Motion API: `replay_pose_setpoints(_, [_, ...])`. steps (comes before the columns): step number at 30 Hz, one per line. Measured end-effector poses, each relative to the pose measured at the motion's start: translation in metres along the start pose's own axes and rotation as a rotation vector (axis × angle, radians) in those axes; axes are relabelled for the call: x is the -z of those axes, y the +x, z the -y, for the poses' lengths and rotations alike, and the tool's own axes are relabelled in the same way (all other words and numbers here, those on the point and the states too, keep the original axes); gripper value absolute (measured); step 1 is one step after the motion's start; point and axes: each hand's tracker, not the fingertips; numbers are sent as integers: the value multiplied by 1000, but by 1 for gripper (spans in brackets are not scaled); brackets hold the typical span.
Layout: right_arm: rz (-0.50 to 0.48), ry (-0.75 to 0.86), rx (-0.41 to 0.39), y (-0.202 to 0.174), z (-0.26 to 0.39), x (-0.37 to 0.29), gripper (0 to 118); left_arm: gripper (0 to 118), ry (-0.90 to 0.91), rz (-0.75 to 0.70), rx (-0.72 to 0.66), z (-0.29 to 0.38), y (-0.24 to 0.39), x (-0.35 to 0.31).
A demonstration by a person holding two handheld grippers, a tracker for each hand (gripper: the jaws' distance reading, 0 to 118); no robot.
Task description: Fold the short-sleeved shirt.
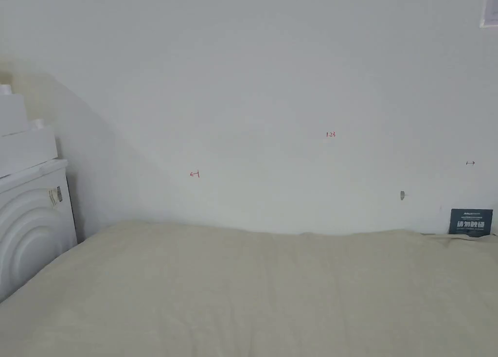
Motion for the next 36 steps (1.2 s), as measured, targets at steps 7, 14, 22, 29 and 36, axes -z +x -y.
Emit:
replay_pose_setpoints(7, [36,-4,-39,-11,-4,3,2,0,-15,-21,-41,7,-3,-2])
replay_pose_setpoints(14, [-1,-15,-40,-20,-5,2,2,0,0,-25,-24,2,2,-7])
replay_pose_setpoints(22, [-16,-13,-18,-22,-5,-3,2,0,-1,-22,-5,0,3,-10])
replay_pose_setpoints(29, [-20,-25,-17,-25,-2,0,2,0,-11,-25,-18,1,0,-10])
replay_pose_setpoints(36, [-9,-34,1,-20,1,0,2,0,-23,-26,-31,4,-1,-9])
